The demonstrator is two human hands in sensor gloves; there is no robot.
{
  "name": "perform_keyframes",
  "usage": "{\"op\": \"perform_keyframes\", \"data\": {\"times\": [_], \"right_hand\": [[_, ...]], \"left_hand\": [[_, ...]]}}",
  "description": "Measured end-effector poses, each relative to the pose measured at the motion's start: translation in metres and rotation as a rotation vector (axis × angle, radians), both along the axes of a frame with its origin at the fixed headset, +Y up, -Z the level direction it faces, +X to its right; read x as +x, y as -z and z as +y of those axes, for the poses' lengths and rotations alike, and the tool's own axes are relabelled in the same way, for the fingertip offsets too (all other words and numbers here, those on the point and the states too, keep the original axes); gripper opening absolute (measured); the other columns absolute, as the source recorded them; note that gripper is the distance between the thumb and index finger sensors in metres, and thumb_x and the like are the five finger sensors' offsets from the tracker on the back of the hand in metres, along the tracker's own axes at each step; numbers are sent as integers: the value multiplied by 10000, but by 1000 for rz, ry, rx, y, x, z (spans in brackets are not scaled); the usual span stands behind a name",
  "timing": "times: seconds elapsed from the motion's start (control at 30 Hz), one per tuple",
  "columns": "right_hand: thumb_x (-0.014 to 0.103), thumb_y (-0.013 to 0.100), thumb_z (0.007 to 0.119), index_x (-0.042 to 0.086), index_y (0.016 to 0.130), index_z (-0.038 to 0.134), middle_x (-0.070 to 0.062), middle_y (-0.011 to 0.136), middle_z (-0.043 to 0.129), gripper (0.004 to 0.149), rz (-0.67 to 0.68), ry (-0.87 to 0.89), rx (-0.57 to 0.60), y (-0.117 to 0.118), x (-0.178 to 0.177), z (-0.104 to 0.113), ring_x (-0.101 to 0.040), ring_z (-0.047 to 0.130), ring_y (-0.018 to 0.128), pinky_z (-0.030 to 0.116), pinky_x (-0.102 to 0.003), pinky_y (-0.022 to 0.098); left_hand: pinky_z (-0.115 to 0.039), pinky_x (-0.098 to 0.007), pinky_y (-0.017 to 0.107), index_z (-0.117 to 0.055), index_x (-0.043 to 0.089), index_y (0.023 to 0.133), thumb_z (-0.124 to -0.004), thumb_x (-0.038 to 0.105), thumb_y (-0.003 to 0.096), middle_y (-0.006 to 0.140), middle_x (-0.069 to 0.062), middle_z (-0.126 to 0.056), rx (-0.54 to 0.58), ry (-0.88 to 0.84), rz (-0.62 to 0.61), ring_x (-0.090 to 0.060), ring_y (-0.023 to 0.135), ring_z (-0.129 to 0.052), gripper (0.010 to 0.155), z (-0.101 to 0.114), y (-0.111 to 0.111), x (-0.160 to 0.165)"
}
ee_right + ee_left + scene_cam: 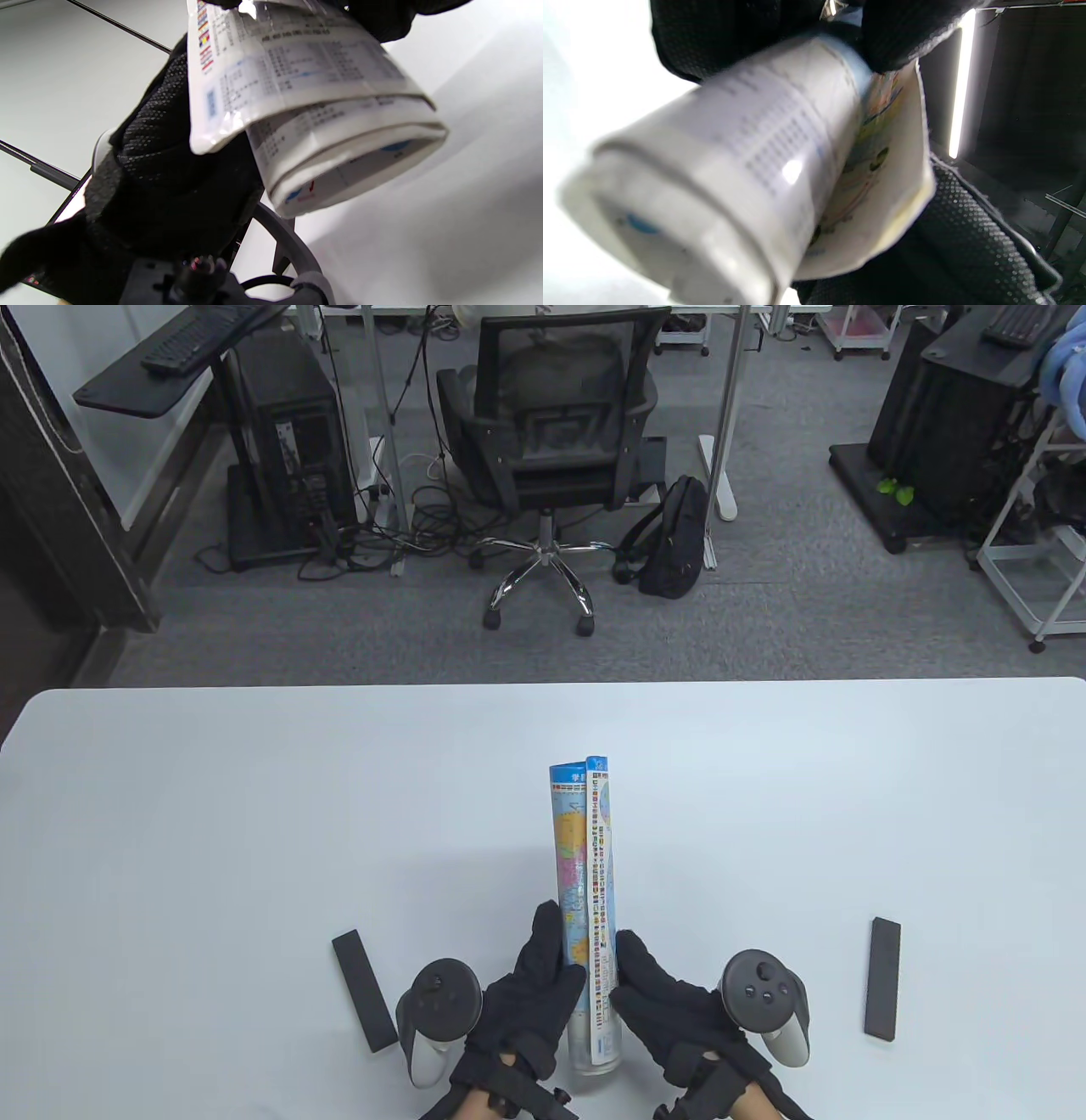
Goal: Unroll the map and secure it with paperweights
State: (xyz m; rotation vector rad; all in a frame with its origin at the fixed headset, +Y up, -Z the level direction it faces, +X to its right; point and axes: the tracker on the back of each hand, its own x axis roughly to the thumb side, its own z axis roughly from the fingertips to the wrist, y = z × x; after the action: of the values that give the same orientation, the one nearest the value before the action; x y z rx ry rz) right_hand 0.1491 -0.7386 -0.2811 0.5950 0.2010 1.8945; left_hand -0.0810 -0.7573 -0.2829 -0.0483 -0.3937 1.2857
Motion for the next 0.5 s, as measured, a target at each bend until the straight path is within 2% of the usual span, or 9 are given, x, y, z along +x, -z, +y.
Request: {"op": "perform_keyframes", "data": {"times": [0.2,0.4,0.5], "right_hand": [[179,566,622,-106,1004,336,-452,995,405,595,10,-10,-9,0,-2,-2,-634,644,811,553,-728,510],[186,570,624,-68,1020,357,-423,1016,415,581,-6,26,-44,4,5,0,-614,644,821,554,-720,517],[193,576,618,-43,1031,345,-414,1029,383,581,-84,86,-45,7,17,4,-624,607,833,532,-724,524]], "left_hand": [[-729,-510,611,-142,244,1068,-703,376,558,1087,-204,-396,-41,-7,1,-399,916,-668,770,-4,0,3],[-833,-458,535,-200,198,1070,-729,313,540,1044,-231,-526,-16,-13,66,-370,838,-801,758,4,3,-1],[-857,-452,500,-218,204,1072,-735,299,537,1027,-251,-561,-40,-12,90,-376,805,-835,750,7,3,-4]]}}
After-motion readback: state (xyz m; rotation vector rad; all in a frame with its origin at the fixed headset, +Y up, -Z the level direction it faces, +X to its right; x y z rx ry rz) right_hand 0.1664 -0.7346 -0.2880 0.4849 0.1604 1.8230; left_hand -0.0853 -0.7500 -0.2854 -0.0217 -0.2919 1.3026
